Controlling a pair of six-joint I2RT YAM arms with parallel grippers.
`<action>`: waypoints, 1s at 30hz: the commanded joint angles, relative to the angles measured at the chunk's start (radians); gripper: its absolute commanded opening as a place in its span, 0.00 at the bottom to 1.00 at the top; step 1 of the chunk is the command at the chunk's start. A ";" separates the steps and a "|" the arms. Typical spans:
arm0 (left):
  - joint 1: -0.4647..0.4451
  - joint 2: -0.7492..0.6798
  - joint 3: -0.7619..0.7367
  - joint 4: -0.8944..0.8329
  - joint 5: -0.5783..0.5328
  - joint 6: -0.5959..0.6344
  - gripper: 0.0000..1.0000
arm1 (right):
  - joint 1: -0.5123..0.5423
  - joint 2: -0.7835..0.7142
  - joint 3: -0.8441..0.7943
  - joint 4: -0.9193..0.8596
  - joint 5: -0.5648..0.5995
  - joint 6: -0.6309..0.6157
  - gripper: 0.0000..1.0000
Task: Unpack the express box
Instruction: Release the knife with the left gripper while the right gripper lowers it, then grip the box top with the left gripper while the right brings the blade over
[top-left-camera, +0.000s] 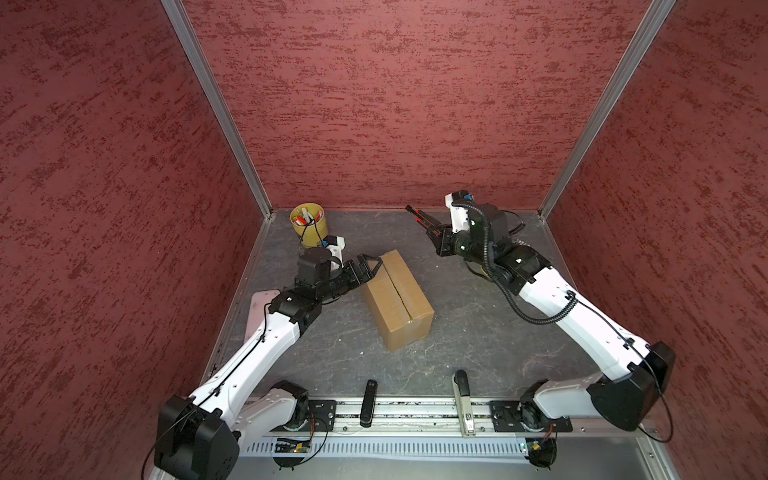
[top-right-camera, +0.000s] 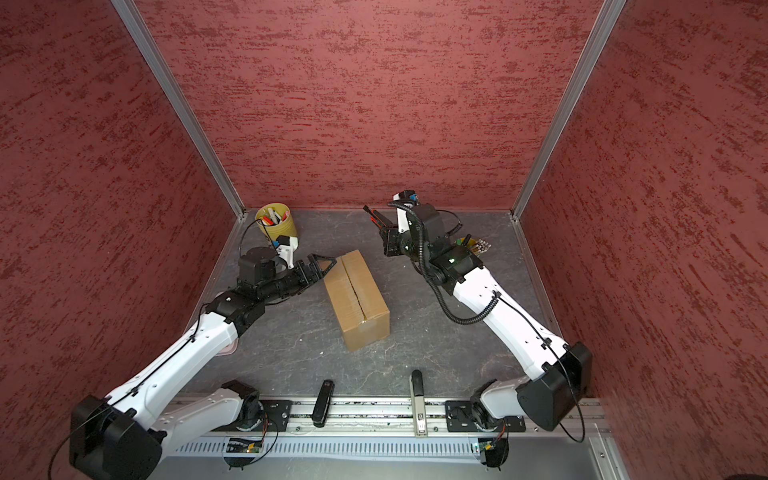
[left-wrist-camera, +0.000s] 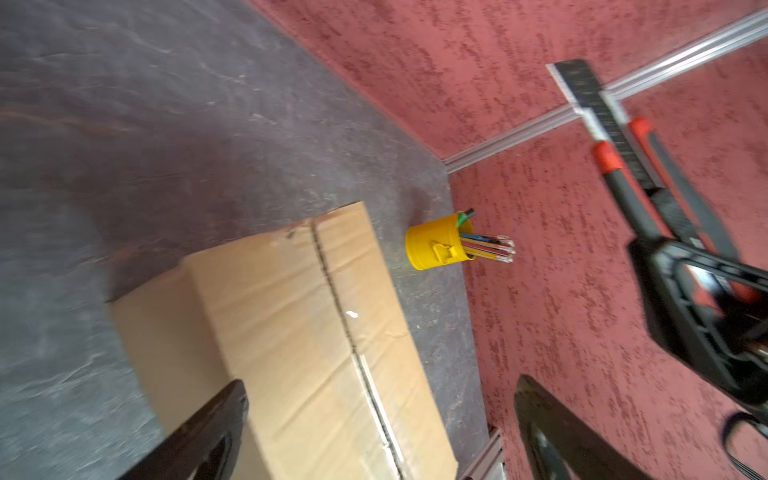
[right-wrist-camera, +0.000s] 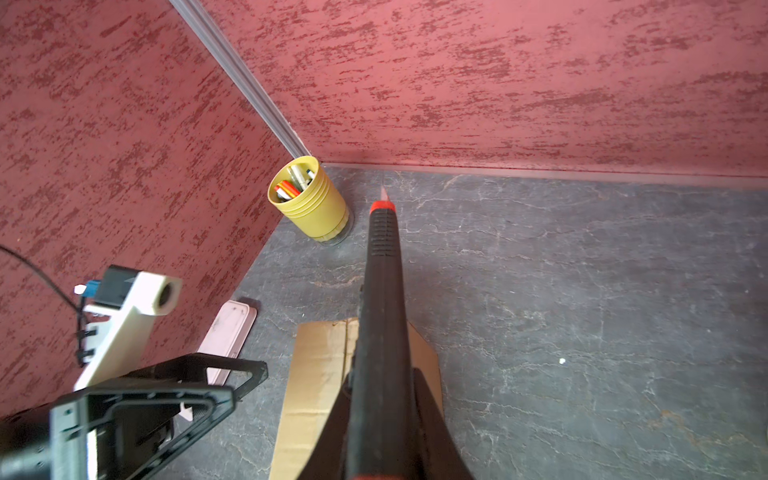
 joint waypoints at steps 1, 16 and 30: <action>0.013 -0.022 0.020 -0.158 -0.074 0.092 1.00 | 0.041 0.018 0.061 -0.099 0.094 -0.042 0.00; 0.019 0.058 -0.041 -0.049 -0.088 0.073 1.00 | 0.156 0.040 0.062 -0.153 0.188 -0.029 0.00; 0.021 0.172 -0.052 0.116 -0.086 0.018 1.00 | 0.196 0.075 0.065 -0.191 0.209 -0.021 0.00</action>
